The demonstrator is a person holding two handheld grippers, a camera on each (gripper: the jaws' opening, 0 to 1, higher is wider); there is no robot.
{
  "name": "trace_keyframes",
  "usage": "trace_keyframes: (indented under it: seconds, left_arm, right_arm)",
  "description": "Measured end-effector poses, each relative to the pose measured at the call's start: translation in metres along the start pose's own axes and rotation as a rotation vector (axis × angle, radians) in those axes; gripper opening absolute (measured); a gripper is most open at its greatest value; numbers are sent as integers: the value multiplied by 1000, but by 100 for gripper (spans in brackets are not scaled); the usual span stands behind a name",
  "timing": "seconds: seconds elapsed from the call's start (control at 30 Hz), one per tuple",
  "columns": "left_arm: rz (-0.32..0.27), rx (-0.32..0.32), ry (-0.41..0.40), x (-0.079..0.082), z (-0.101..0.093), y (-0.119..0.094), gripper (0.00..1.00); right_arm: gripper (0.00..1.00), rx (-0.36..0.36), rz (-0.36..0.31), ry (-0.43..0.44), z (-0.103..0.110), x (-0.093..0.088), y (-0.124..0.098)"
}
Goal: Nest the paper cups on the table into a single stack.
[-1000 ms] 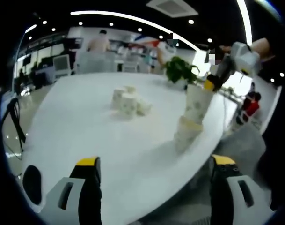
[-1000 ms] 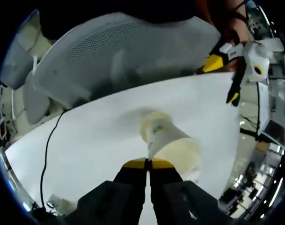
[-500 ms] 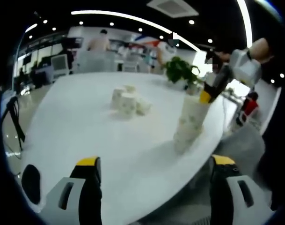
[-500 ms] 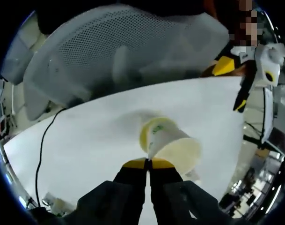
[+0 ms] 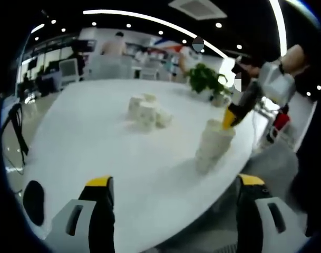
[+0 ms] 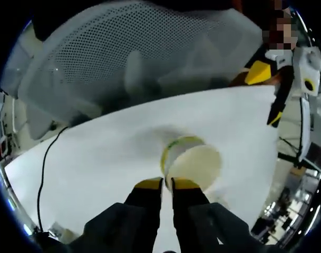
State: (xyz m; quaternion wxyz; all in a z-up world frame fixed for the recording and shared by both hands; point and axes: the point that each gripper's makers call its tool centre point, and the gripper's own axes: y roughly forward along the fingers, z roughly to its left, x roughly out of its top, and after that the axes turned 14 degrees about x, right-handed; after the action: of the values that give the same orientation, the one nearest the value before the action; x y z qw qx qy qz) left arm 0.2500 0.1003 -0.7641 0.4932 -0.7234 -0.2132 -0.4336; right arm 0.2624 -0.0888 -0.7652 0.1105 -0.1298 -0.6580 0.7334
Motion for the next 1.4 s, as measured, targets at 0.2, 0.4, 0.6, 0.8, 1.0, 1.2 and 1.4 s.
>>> trace_keyframes:
  seconds: [0.2, 0.4, 0.6, 0.8, 1.0, 1.2, 1.4]
  left_arm:
    - [-3, 0, -3, 2, 0, 2, 95]
    - [-1, -1, -9, 1, 1, 3, 95]
    - [-2, 1, -9, 1, 2, 5, 95]
    - [-2, -2, -1, 2, 1, 3, 95]
    - [1, -4, 4, 1, 0, 2, 95]
    - [0, -4, 0, 1, 0, 2, 95]
    - [-3, -5, 0, 1, -2, 1, 95]
  right_arm:
    - [16, 4, 2, 27, 0, -3, 5]
    - [17, -1, -13, 41, -1, 0, 5]
    - [17, -8, -13, 66, -1, -2, 5]
    - [18, -20, -11, 77, 0, -3, 3]
    - [20, -29, -23, 94, 5, -5, 0]
    - [28, -73, -54, 127, 10, -4, -6]
    - [35, -90, -94, 201, 17, -4, -6]
